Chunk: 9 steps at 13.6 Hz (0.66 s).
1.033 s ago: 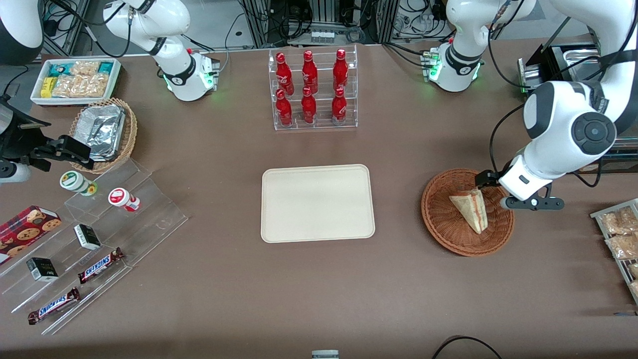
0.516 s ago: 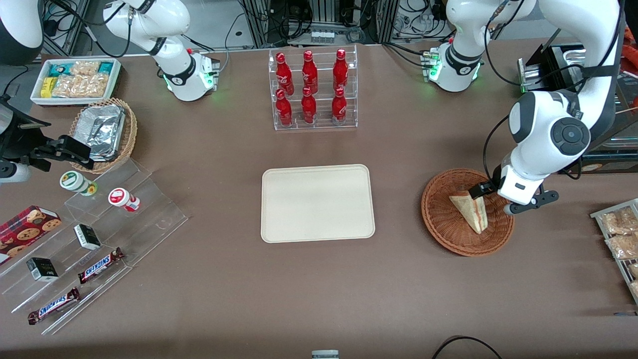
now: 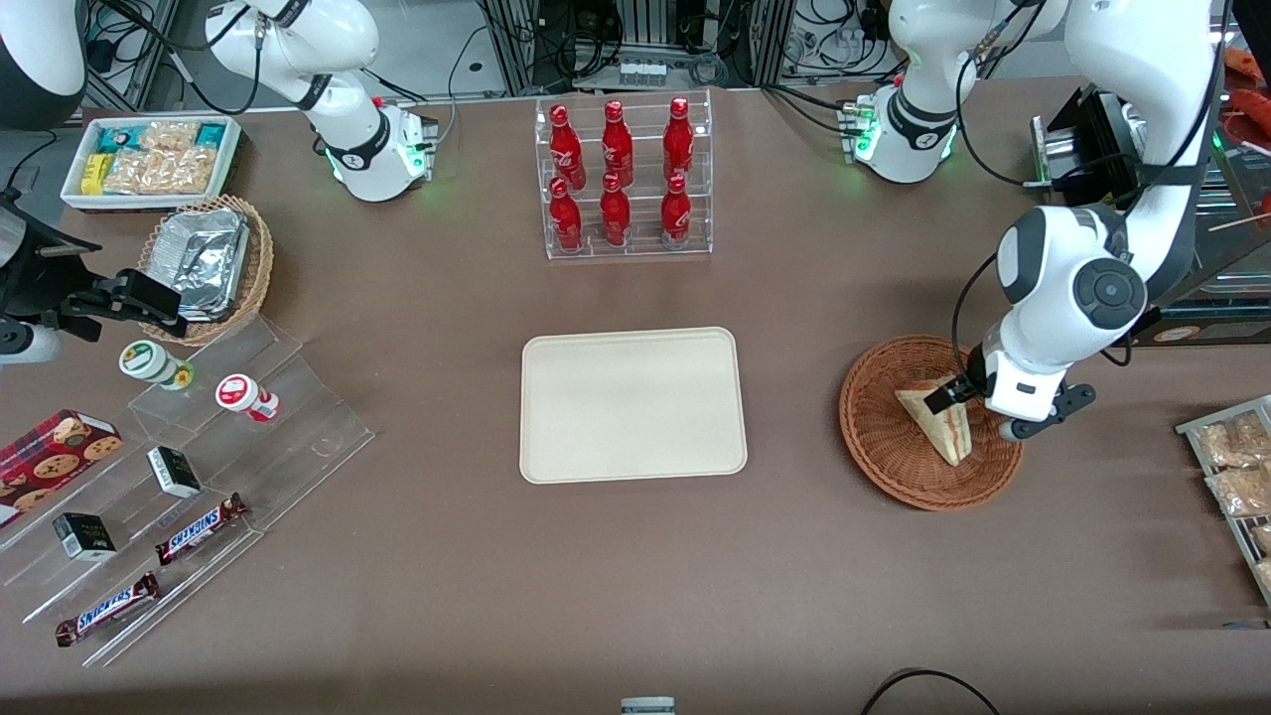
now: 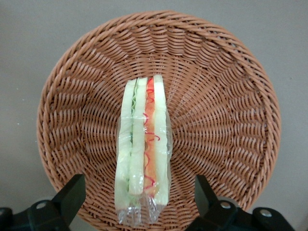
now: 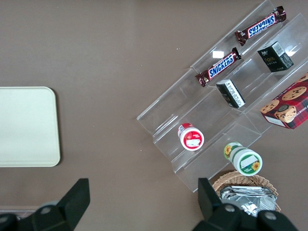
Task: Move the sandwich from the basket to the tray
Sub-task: 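Lower the open left gripper around the sandwich and close it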
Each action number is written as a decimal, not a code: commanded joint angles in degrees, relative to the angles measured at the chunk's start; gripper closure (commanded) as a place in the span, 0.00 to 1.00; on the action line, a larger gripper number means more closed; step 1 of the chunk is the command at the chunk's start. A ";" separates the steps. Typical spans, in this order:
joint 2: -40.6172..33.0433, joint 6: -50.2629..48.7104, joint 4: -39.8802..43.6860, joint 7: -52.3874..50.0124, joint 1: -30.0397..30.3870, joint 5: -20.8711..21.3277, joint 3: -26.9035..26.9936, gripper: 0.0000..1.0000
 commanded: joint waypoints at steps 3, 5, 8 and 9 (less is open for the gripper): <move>2.60 1.80 -0.55 -1.47 0.08 0.15 -0.10 0.00; 2.78 1.71 -1.07 -1.56 0.08 0.15 -0.10 0.13; 2.60 1.10 -1.87 -1.48 0.25 0.15 -0.01 0.93; 2.25 0.14 -1.61 -1.39 0.51 0.15 -0.01 1.00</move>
